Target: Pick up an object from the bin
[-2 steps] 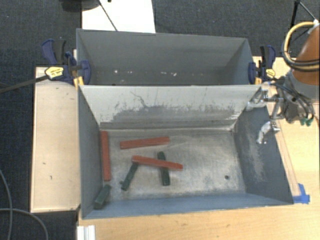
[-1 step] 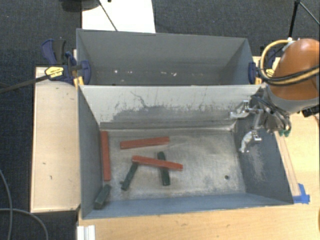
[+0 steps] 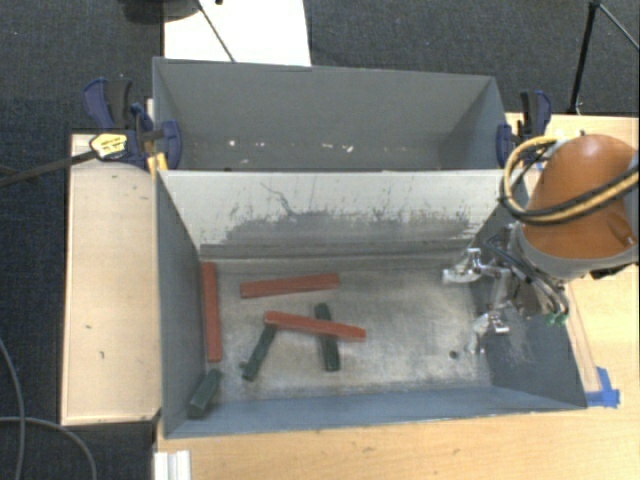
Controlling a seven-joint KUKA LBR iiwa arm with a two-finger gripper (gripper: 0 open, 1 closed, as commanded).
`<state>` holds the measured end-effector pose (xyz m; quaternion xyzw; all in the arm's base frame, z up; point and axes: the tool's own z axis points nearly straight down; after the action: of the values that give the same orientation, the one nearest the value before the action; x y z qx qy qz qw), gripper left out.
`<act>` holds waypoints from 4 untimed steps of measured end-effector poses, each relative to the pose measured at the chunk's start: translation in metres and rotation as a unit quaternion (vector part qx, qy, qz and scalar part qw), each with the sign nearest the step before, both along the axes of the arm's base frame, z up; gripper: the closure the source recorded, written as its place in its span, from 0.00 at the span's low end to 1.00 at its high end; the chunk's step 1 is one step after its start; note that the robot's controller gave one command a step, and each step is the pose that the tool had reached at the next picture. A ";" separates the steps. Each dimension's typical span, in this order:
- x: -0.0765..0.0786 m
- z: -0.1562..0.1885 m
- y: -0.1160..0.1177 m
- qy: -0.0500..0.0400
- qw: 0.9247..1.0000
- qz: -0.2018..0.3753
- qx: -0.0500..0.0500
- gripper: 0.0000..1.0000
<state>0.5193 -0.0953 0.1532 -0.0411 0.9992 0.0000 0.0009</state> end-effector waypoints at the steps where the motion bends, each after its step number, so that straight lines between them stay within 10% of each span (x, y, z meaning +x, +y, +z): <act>1: 0.021 -0.019 0.012 0.000 1.000 0.009 0.000 0.00; 4: 0.022 -0.067 0.091 0.004 0.999 -0.054 0.000 0.00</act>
Offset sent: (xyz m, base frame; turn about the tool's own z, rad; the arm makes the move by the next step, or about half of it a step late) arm 0.0227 0.0760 -0.0128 0.0388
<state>0.5417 -0.0044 0.0858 0.0125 0.9999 0.0001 -0.0031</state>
